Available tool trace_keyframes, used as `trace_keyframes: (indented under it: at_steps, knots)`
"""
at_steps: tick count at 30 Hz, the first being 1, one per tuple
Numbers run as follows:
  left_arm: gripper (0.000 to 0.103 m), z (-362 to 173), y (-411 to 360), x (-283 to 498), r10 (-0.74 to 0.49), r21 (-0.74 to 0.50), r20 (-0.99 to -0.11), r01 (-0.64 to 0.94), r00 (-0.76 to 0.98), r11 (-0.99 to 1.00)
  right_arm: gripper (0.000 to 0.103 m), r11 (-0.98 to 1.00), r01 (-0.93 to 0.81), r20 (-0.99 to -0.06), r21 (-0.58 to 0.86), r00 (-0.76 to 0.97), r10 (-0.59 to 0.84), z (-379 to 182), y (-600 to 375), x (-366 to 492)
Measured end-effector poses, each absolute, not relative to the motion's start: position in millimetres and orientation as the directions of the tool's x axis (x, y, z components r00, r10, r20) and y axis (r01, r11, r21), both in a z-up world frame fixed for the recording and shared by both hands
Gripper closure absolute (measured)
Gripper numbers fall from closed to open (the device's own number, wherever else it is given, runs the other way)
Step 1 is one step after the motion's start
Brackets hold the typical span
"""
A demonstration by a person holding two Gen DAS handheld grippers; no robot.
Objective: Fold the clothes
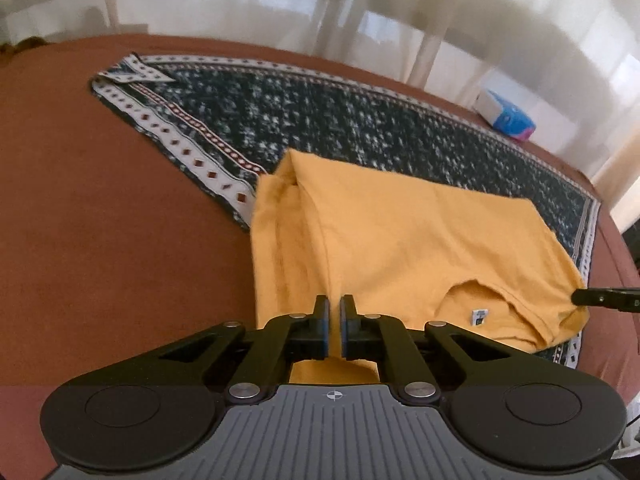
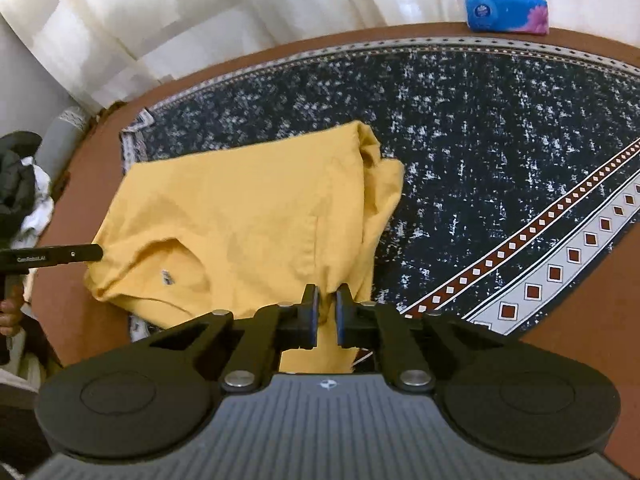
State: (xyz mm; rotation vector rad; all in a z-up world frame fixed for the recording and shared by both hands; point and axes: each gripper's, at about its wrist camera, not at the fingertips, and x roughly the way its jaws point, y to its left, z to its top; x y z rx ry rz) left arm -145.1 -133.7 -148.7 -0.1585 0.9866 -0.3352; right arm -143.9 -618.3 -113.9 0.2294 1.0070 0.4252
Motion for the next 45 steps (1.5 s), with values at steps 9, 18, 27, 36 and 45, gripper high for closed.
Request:
trace_keyframes:
  at_steps: [9, 18, 27, 36, 45]
  knots:
    - [0.095, -156, -133, -143, -0.310, -0.245, -0.812, 0.193, 0.495, 0.950, 0.094, 0.898, -0.247, -0.807, 0.365, 0.398, 0.437, -132, -616, -144]
    - [0.072, -139, -127, -115, -0.311, -0.262, -0.775, 0.168, 0.550, 0.950, 0.070, 0.893, -0.277, -0.759, 0.353, 0.473, 0.447, -94, -635, -135]
    - [0.072, -158, -136, -54, -0.323, -0.304, -0.788, 0.125, 0.525, 0.945, 0.069, 0.828, -0.159, -0.658, 0.538, 0.534, 0.530, -100, -640, -59]
    - [0.067, -168, -135, -29, -0.353, -0.362, -0.776, 0.089, 0.523, 0.928, 0.062, 0.772, -0.031, -0.664, 0.635, 0.488, 0.566, -134, -642, -24]
    - [0.098, -174, -132, -16, -0.358, -0.372, -0.770, 0.083, 0.528, 0.924, 0.096, 0.731, 0.025, -0.648, 0.682, 0.484, 0.588, -151, -643, -9]
